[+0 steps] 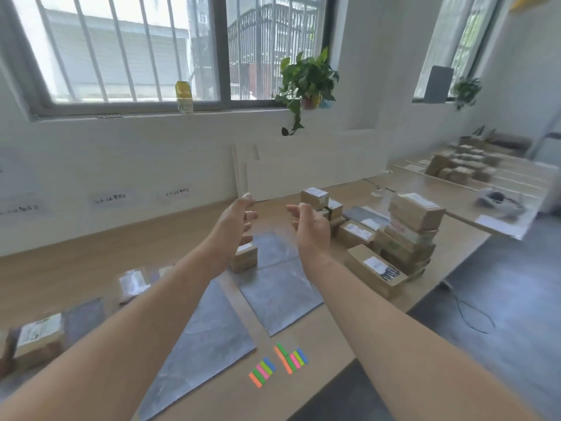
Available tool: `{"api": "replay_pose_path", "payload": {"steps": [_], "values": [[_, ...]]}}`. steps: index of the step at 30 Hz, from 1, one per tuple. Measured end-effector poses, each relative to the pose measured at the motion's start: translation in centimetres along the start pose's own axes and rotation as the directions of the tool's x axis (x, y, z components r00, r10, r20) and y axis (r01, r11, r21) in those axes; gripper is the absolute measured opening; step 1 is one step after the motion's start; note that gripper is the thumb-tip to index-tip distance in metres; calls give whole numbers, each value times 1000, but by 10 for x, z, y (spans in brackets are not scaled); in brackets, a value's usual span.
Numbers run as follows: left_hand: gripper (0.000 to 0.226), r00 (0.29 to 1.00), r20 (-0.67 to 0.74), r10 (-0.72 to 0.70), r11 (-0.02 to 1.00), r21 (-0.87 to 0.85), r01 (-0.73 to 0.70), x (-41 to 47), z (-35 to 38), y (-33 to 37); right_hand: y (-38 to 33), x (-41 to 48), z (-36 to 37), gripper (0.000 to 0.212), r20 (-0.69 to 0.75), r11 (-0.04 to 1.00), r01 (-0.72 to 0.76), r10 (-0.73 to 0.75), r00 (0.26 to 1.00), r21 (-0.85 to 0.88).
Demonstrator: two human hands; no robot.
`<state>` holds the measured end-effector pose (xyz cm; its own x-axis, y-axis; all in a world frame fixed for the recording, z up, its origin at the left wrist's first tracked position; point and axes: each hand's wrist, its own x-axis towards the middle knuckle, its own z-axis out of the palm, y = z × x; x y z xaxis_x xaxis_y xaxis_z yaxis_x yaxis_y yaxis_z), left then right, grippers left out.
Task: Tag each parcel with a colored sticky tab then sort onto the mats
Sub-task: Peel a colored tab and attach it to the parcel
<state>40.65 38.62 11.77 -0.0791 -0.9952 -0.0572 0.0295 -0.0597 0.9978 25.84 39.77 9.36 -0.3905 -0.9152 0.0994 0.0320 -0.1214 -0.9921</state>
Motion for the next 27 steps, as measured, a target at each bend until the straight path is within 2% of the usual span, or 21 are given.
{"api": "replay_pose_path", "payload": {"steps": [7,12,17,27], "values": [[36,996,60,-67,998,-11,68,14,103,-18,15,28,-102,34,-76,997,-72,72,995,5],[28,992,79,-95,995,-15,96,19,172,-28,19,56,-166,32,-143,998,-67,65,988,-13],[45,985,129,-112,994,15,111,25,233,-38,24,78,-218,34,-164,996,-84,79,983,-22],[42,960,216,-180,984,29,178,89,321,-56,48,143,-284,37,-257,992,-121,106,961,-42]]}}
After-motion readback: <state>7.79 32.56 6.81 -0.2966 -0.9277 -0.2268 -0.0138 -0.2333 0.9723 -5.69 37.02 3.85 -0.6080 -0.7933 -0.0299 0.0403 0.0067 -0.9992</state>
